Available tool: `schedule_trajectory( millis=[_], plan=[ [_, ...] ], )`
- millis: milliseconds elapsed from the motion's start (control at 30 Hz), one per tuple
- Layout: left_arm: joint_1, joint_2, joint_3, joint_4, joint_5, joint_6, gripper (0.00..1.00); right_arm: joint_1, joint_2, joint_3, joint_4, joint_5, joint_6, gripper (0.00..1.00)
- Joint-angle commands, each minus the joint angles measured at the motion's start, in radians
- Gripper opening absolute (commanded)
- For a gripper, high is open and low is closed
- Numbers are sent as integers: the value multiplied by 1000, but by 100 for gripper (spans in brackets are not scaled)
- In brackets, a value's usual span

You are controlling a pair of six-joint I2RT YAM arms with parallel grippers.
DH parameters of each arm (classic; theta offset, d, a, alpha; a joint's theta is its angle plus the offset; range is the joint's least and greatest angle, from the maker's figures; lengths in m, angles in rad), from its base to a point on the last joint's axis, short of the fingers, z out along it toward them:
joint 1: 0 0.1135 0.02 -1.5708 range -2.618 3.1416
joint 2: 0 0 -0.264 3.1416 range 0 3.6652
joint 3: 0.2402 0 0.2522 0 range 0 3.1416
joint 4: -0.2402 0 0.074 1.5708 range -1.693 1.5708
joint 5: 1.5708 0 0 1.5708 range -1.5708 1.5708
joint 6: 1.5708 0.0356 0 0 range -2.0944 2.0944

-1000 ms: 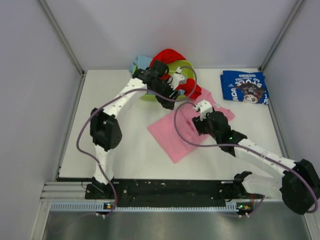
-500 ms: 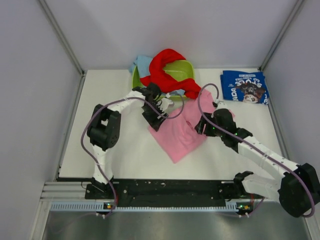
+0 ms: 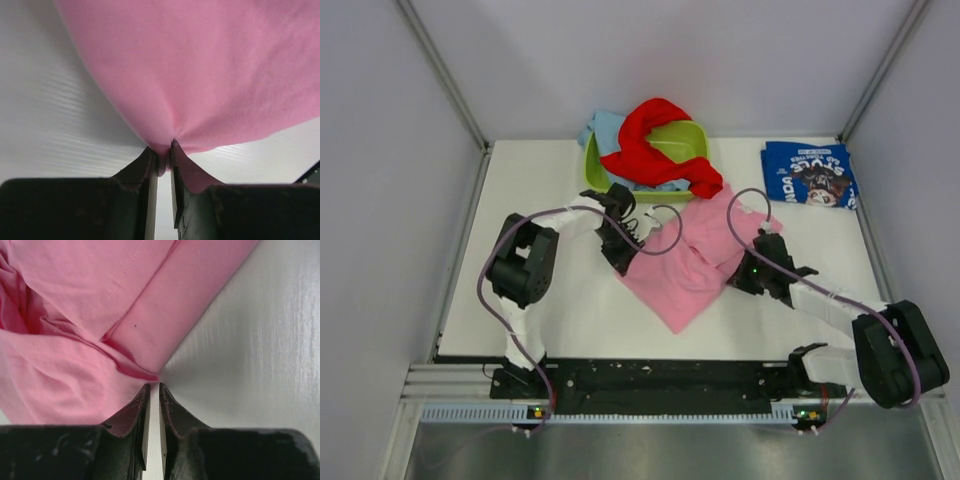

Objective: Fold and stack the t-shirts
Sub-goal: Fold the folded rectangular tshirt in 1/3 of the way

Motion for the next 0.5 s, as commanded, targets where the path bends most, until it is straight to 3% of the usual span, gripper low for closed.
schedule_trajectory(
  millis=[0,167,300,400,467],
  plan=[
    [-10,-44,-128,-90,109,65,16,-41,23,28,125,-98,-80,9],
    [-113,-133,-288,-146,144,135,20,-47,43,74,135,-169,-198,11],
    [-231,-227,-415,-205,152,195,38,-50,19,123,30,-121,-262,19],
    [-234,-297,-402,-281,189,232,49,-50,-32,174,-86,-82,-295,28],
    [-233,-324,-353,-297,170,221,52,-52,-67,209,-189,-51,-278,39]
  ],
)
